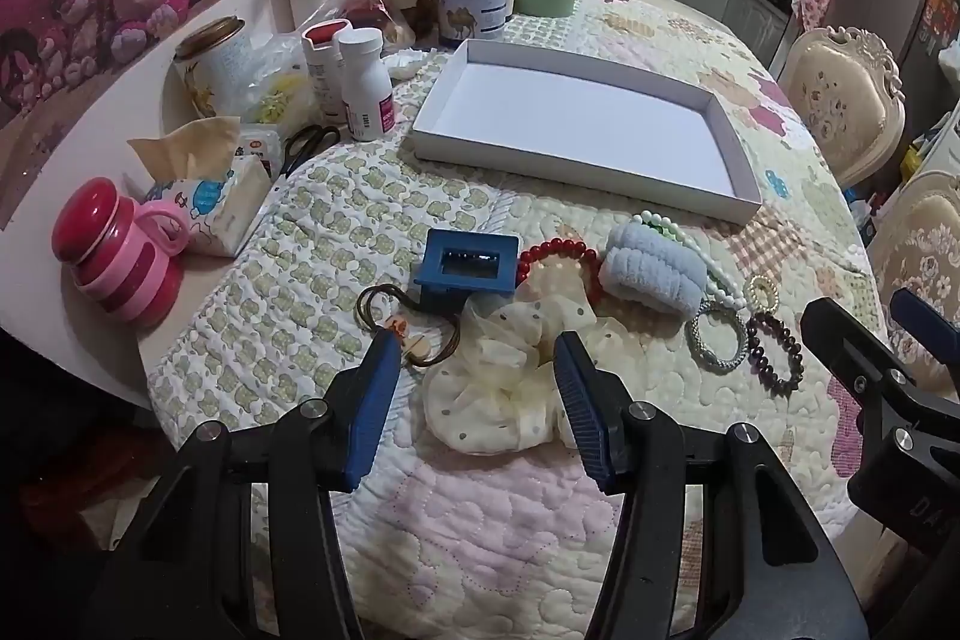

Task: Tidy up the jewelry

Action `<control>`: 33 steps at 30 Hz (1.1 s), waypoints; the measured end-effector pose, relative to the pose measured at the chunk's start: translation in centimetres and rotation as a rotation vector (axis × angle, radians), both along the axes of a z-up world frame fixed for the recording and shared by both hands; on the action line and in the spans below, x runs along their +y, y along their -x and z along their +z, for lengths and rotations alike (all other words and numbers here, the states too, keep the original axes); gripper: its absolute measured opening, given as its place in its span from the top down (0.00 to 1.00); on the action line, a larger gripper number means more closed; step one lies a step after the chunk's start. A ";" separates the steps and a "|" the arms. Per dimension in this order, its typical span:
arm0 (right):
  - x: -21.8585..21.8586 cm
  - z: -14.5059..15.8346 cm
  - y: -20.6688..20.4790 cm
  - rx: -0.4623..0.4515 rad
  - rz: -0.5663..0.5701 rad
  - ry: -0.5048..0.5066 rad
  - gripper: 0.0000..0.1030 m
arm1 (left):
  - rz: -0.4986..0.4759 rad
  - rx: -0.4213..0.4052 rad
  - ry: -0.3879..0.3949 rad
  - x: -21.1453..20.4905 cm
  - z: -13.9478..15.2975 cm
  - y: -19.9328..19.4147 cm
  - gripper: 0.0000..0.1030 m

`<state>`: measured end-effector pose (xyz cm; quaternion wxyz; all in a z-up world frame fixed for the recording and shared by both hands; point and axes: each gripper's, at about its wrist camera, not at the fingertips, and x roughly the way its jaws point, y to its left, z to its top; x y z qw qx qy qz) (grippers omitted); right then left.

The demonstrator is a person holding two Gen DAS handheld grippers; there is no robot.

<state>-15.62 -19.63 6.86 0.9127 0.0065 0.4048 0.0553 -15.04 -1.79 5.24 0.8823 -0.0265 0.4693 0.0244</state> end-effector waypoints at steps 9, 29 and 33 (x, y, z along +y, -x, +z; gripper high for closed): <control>0.1 0.2 -0.3 0.004 0.006 0.004 0.00 | 0.000 0.004 0.001 0.1 -0.1 0.0 0.49; 0.2 -0.2 -0.7 0.012 0.002 0.025 0.00 | 0.003 0.010 -0.007 0.7 -0.7 -0.1 0.49; 0.1 -0.4 -0.9 0.019 0.002 -0.005 0.00 | 0.003 0.010 -0.006 0.6 -0.8 -0.1 0.49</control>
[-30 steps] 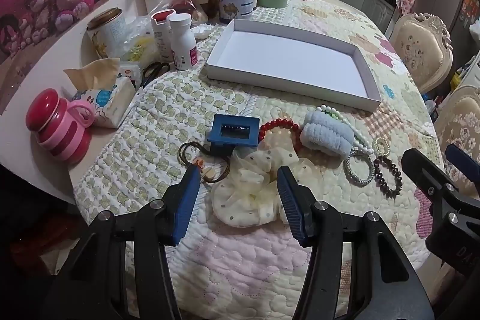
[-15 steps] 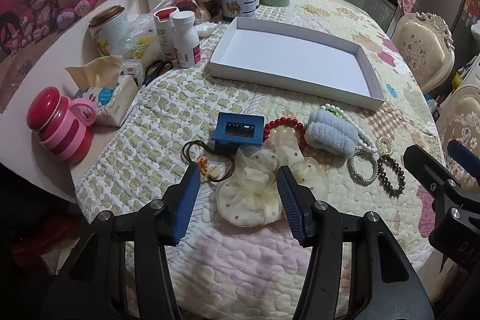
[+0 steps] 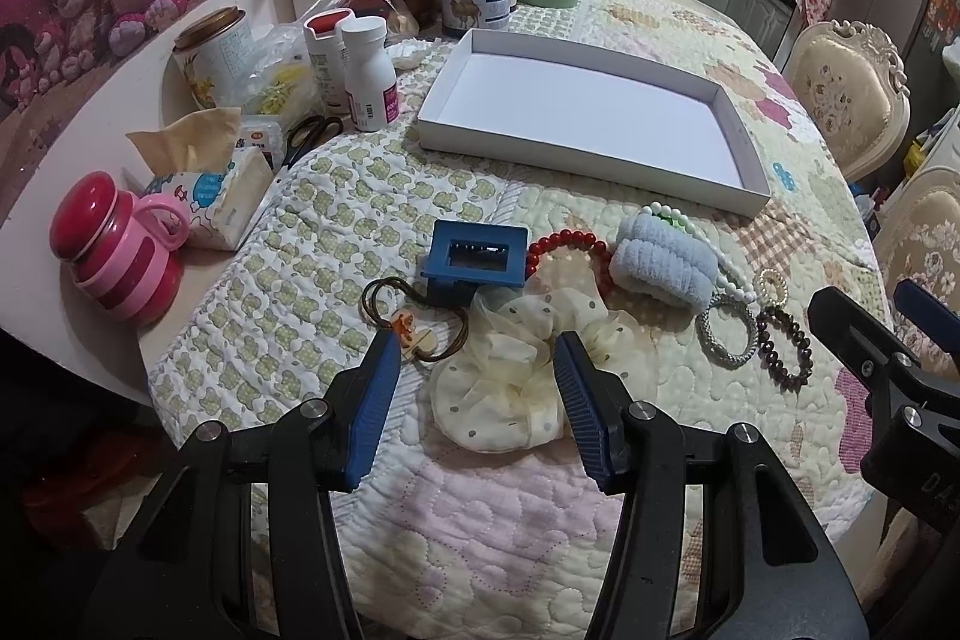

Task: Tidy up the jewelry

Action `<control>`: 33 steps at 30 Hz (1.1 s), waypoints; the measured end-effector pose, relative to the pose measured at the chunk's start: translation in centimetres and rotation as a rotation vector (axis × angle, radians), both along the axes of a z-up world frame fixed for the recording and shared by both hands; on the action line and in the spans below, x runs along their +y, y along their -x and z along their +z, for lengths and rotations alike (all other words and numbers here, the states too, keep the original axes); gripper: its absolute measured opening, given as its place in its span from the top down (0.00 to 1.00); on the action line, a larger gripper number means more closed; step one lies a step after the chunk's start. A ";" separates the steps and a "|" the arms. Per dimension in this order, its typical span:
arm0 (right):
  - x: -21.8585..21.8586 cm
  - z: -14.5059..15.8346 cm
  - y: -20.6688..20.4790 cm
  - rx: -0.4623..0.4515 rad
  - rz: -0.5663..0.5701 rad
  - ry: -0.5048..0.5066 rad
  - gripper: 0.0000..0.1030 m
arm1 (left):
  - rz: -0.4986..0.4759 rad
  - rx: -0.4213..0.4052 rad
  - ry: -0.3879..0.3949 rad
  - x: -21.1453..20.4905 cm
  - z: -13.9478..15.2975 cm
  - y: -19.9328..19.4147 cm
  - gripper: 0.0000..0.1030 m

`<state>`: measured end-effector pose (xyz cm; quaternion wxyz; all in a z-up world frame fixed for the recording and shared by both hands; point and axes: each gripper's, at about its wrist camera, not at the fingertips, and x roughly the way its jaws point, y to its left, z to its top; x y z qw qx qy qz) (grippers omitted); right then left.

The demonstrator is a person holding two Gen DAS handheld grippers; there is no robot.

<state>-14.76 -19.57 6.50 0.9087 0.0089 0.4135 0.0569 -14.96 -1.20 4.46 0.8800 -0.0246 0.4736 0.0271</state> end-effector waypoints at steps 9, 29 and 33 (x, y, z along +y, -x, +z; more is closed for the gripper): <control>-0.3 -0.4 -0.5 0.019 -0.009 -0.003 0.00 | -0.001 0.014 -0.011 -0.3 -0.7 -0.3 0.49; 0.0 -1.1 -1.1 0.052 -0.001 -0.014 0.00 | -0.004 0.029 -0.016 -0.4 -0.6 -1.2 0.49; -0.1 -1.3 -1.2 0.046 0.002 -0.016 0.00 | -0.005 0.034 -0.017 -0.5 -0.7 -1.3 0.49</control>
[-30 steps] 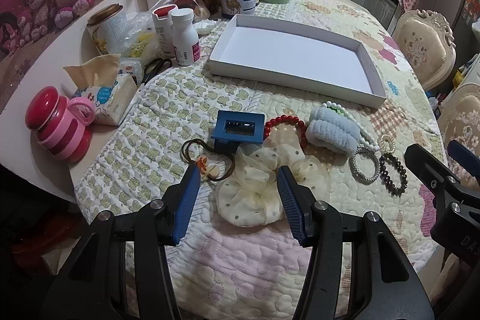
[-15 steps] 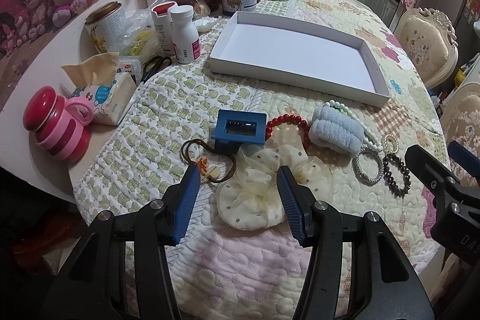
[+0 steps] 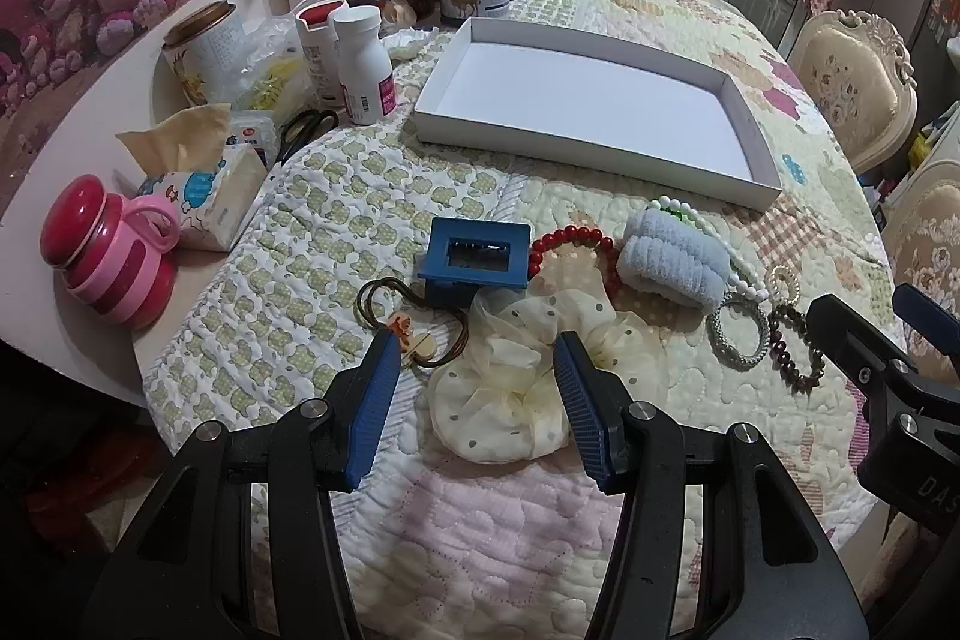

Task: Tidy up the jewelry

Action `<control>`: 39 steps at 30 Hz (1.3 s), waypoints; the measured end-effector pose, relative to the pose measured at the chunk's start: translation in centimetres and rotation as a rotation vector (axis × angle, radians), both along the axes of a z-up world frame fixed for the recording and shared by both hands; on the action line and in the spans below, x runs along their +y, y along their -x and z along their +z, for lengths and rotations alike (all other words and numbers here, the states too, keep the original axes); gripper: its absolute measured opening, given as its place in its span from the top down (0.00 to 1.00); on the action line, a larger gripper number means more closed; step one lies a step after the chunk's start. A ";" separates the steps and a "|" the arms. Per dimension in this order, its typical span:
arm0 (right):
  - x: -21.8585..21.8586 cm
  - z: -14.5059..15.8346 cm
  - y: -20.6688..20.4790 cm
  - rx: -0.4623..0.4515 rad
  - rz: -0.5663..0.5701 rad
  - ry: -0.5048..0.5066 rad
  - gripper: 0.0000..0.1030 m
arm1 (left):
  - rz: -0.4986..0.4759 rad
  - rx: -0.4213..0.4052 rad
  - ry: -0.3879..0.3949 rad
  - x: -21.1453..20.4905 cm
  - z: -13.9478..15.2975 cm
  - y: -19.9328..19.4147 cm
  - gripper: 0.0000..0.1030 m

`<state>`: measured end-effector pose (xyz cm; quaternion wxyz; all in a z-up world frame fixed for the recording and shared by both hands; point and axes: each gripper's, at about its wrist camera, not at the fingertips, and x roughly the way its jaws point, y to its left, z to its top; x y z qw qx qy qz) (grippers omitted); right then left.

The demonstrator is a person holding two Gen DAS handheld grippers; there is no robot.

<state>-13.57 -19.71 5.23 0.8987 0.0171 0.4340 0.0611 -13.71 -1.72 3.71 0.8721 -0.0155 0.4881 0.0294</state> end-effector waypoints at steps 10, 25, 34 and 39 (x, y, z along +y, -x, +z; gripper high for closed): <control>-0.3 -0.9 -0.5 0.029 0.038 -0.031 0.00 | 0.012 0.021 0.040 1.5 -0.2 -0.4 0.49; 1.4 -3.5 -5.5 0.059 0.333 -0.034 0.20 | -0.085 0.199 0.286 6.1 -3.1 -7.5 0.49; 3.0 -7.2 -9.9 0.161 0.418 0.052 0.27 | -0.118 0.309 0.247 5.7 -6.7 -11.9 0.49; 3.4 -8.4 -10.2 0.175 0.432 0.035 0.58 | -0.147 0.322 0.287 5.6 -7.7 -13.0 0.59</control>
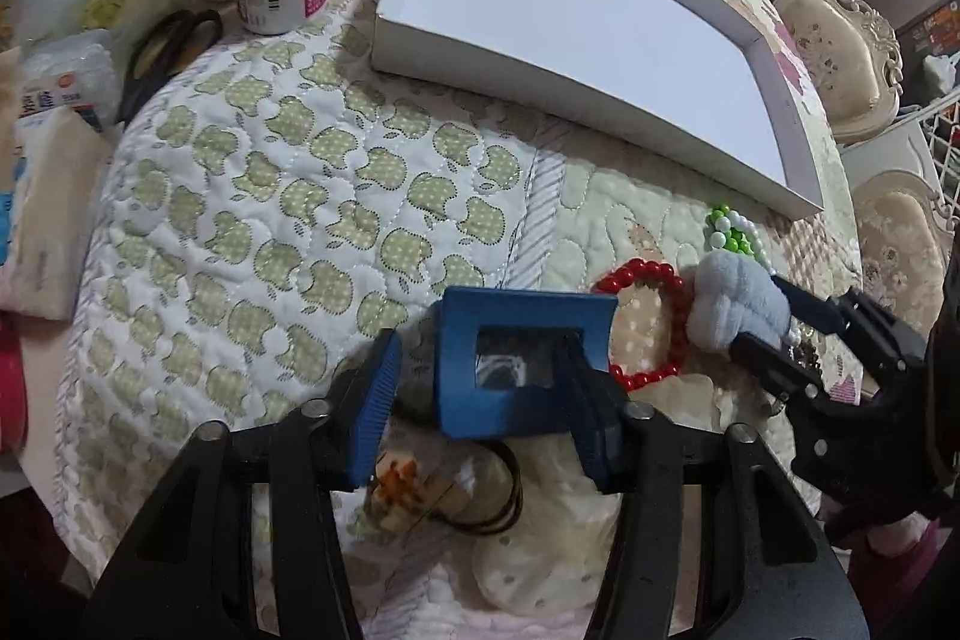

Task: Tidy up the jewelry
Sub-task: 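Grasp the blue claw clip with the left tool while the right grasps the fuzzy scrunchie, then carry both items into the white tray and open both tools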

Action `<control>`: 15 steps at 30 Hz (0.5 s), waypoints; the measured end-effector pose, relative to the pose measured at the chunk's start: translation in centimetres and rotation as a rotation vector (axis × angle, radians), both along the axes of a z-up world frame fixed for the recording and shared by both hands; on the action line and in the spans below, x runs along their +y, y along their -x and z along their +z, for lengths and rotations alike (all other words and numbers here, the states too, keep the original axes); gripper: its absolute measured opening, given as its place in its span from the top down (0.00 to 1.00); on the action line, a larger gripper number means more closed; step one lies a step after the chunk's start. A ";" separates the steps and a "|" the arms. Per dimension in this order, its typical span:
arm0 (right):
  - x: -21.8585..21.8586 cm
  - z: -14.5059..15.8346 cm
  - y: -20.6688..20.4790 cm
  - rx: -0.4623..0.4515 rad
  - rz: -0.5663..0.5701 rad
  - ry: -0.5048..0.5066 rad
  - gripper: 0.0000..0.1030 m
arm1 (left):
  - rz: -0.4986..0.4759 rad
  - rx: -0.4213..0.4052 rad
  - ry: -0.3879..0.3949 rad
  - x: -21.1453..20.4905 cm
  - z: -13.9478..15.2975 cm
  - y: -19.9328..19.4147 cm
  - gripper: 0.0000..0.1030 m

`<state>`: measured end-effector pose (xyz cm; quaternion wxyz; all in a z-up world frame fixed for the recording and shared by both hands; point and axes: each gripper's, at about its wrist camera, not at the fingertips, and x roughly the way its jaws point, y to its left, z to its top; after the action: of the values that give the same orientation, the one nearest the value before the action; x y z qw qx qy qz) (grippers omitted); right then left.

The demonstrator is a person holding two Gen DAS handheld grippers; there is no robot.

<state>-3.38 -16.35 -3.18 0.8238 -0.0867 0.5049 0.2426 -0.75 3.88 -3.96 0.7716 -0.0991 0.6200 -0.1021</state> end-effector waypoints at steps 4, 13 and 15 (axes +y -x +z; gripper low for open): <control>0.0 0.4 0.7 -0.033 -0.006 -0.022 0.71 | -0.018 -0.018 0.011 -0.2 0.1 -0.2 0.67; -1.8 4.3 0.7 -0.094 -0.069 -0.148 0.75 | -0.020 -0.099 0.015 -0.1 3.5 -0.1 0.85; -2.2 5.0 0.7 -0.104 -0.079 -0.168 0.75 | -0.010 -0.097 0.038 0.0 3.8 -0.4 0.85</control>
<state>-4.03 -18.51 1.83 0.8622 -0.0099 0.4425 0.2465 -0.35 3.89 -0.12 0.7981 -0.1054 0.5805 -0.1223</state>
